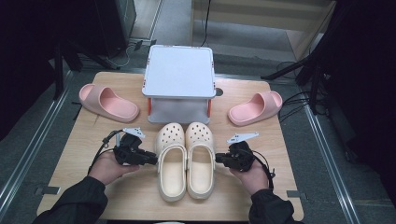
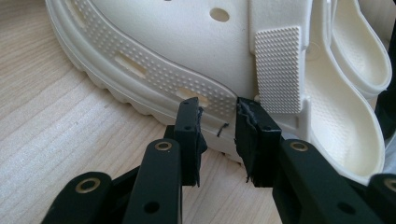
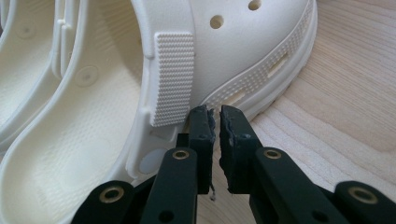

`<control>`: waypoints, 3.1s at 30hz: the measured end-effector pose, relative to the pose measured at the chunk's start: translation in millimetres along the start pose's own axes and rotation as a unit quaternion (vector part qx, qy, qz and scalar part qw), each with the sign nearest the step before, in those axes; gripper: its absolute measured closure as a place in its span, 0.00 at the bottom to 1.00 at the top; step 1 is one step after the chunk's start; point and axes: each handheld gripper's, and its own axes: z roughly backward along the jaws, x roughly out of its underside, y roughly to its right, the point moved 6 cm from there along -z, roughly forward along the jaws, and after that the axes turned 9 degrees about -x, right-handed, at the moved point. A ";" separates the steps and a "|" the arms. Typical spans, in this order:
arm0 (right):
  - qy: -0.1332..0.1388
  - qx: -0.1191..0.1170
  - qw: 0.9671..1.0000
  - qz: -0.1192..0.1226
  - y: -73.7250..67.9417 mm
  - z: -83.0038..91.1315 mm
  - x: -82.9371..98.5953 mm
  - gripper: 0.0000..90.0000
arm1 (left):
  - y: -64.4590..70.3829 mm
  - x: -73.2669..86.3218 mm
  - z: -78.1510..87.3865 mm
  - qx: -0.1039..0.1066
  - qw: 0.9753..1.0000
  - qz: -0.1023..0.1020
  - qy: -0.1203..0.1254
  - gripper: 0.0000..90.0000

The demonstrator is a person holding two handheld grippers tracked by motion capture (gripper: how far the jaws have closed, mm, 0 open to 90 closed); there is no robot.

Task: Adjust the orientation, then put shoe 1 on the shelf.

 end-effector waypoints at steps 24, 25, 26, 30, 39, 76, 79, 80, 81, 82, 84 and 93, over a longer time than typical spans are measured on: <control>0.115 -0.005 0.993 -0.013 -13.2 41.8 -19.1 0.66 | -18.8 -10.3 24.6 -0.029 0.999 0.000 0.038 0.61; 0.115 -0.005 0.993 -0.013 -13.2 41.8 -19.1 0.66 | -19.1 -10.9 24.6 -0.028 0.999 -0.001 0.037 0.61; 0.124 -0.006 0.992 -0.008 -21.2 45.8 -21.3 0.64 | -20.0 -13.4 24.4 -0.027 0.999 -0.002 0.037 0.61; 0.130 -0.008 0.992 0.002 -37.2 46.7 -21.3 0.60 | -21.1 -17.8 24.0 -0.028 0.999 -0.004 0.036 0.64; 0.118 -0.022 0.992 0.040 -69.1 33.9 -16.5 0.57 | -18.8 -28.6 31.8 -0.021 0.998 -0.004 0.054 0.77; 0.116 0.019 0.993 -0.001 -83.9 -22.2 -32.5 0.42 | -40.7 -150.2 88.4 -0.035 0.991 -0.063 0.117 0.91; 0.116 0.020 0.993 -0.002 -83.7 -25.0 -33.7 0.40 | -40.6 -161.5 92.1 -0.036 0.990 -0.067 0.119 0.91; 0.115 0.020 0.993 -0.004 -83.9 -28.2 -34.8 0.39 | -38.5 -171.8 93.9 -0.039 0.989 -0.078 0.121 0.91; 0.115 0.020 0.993 -0.004 -83.9 -28.2 -34.8 0.39 | -38.5 -171.8 93.9 -0.039 0.989 -0.078 0.121 0.91; 0.113 0.026 0.993 -0.005 -82.7 -31.9 -35.5 0.39 | -39.4 -180.7 92.6 -0.045 0.988 -0.087 0.119 0.91; 0.110 0.030 0.993 -0.014 -81.5 -36.0 -36.0 0.38 | -42.7 -188.0 89.0 -0.048 0.988 -0.085 0.116 0.91; 0.098 0.056 0.993 -0.020 -81.8 -52.9 -40.4 0.37 | -54.7 -198.0 64.4 -0.062 0.990 -0.086 0.096 0.93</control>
